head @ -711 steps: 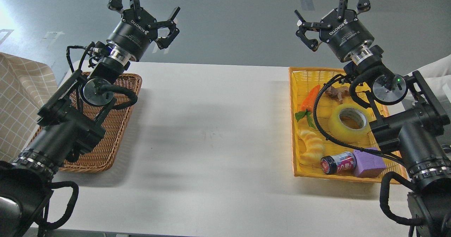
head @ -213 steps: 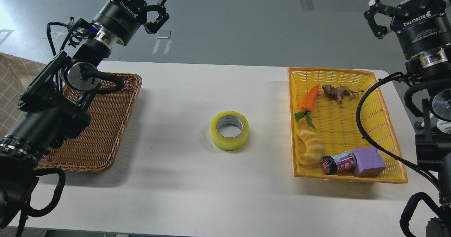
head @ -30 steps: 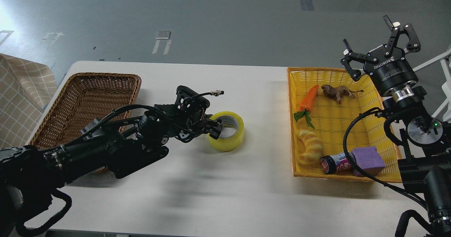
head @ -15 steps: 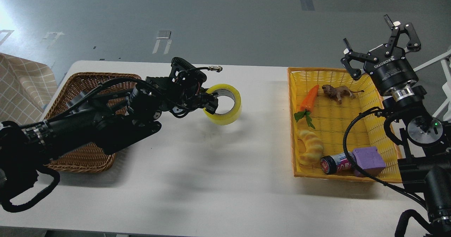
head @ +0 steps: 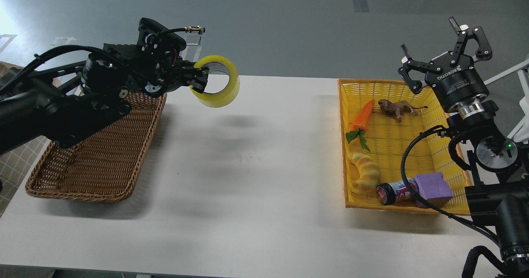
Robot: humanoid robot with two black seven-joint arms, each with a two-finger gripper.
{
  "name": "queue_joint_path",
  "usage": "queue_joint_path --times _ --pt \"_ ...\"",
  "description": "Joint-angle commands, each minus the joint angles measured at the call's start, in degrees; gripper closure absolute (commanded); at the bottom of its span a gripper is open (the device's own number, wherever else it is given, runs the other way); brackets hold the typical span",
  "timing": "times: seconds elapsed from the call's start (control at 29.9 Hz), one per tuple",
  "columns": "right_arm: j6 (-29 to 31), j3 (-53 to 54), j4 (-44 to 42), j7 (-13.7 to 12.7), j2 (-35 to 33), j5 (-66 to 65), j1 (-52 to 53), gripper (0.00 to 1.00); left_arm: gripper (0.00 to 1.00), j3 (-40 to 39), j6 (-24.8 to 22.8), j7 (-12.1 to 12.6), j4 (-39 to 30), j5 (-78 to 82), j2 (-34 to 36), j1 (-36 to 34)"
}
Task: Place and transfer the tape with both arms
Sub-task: 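Lift the tape roll and carry it over the wicker basket, then lower the tape roll into the wicker basket and release it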
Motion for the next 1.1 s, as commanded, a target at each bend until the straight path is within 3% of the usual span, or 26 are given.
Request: queue_joint_path --times 0.0,0.2,0.4,0.8,1.07 --pt "0.0 0.0 -0.1 0.0 0.1 0.0 0.1 0.00 1.00 0.1 0.2 -2.4 0.0 0.1 4.7 0.2" --pt "0.0 -0.1 -0.2 0.0 0.4 0.0 0.2 0.00 1.00 0.6 0.4 -6.4 0.0 0.2 11.9 1.1" --pt "0.0 -0.2 -0.2 0.0 0.7 0.0 0.2 0.00 1.00 1.8 1.6 -8.8 0.1 0.1 17.7 4.4" --pt "0.0 -0.3 -0.2 0.0 0.7 0.0 0.1 0.00 1.00 1.9 6.1 -10.1 1.1 0.3 21.9 14.6" --pt "0.0 -0.3 -0.2 0.0 0.7 0.0 0.0 0.00 1.00 2.2 7.4 -11.2 2.8 0.5 21.9 16.7"
